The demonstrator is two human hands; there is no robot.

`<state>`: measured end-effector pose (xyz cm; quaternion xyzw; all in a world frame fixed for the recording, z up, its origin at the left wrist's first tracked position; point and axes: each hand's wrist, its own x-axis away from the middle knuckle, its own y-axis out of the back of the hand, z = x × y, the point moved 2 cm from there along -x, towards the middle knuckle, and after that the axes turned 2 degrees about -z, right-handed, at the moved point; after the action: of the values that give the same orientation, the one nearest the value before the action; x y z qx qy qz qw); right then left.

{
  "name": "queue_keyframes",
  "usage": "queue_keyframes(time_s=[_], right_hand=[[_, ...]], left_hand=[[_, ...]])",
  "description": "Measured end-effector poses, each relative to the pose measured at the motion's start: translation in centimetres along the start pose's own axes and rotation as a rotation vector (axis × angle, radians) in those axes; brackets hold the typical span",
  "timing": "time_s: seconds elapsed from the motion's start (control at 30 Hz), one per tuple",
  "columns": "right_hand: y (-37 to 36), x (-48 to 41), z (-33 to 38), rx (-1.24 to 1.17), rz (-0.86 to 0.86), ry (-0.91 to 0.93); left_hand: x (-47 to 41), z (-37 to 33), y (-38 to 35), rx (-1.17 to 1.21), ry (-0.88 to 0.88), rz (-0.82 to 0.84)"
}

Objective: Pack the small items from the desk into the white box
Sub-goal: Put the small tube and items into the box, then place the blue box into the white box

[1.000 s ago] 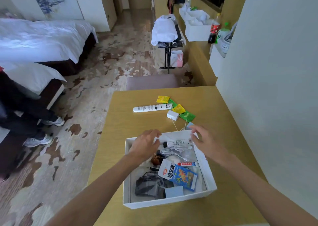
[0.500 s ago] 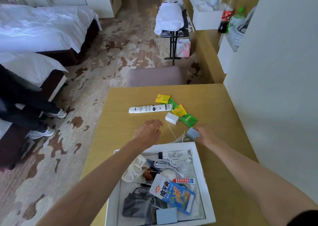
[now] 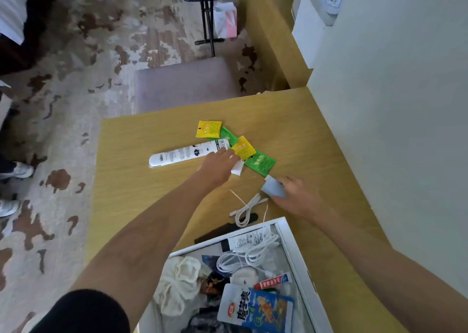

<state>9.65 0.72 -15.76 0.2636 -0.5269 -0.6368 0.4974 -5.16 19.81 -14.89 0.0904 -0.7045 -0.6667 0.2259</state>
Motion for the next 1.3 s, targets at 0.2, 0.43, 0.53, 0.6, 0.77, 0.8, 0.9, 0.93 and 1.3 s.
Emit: queue_keyframes(time_s=[0.2,0.43,0.53,0.6,0.77,0.8,0.9,0.93,1.3], right_hand=[[2.4,2.0,0.2,-0.667,-0.031,-0.283],[7.9,6.1,3.4,-1.042,-0.085,-0.213],[9.6,8.6,4.7,-1.084,-0.035,-0.072],[10.0,10.2,5.5,-1.061,0.042,0.031],[9.9,13.9,7.2,-0.840,0.252,0.196],[9.8,14.7,7.5,-0.776,0.285,0.231],[9.4,16.8,8.5,-0.569,0.371,0.307],[9.3,17.5,8.8,-0.482,0.395,0.329],[5.9,21.8,9.7,0.228,0.657,0.311]], left_hand=[[-1.8,-0.1,-0.8,-0.168,-0.043,-0.015],[2.8,-0.6,3.2,0.511,0.199,-0.226],[7.8,-2.3,6.9,0.637,0.202,-0.448],[12.2,-4.1,8.7,0.704,0.211,-0.518],[23.3,-8.9,8.9,0.767,0.368,-0.433],[25.1,-9.8,8.5,0.741,0.389,-0.403],[29.1,-12.2,6.3,0.664,0.411,-0.350],[30.0,-12.9,5.6,0.663,0.416,-0.344],[31.5,-16.0,1.4,0.529,0.284,-0.175]])
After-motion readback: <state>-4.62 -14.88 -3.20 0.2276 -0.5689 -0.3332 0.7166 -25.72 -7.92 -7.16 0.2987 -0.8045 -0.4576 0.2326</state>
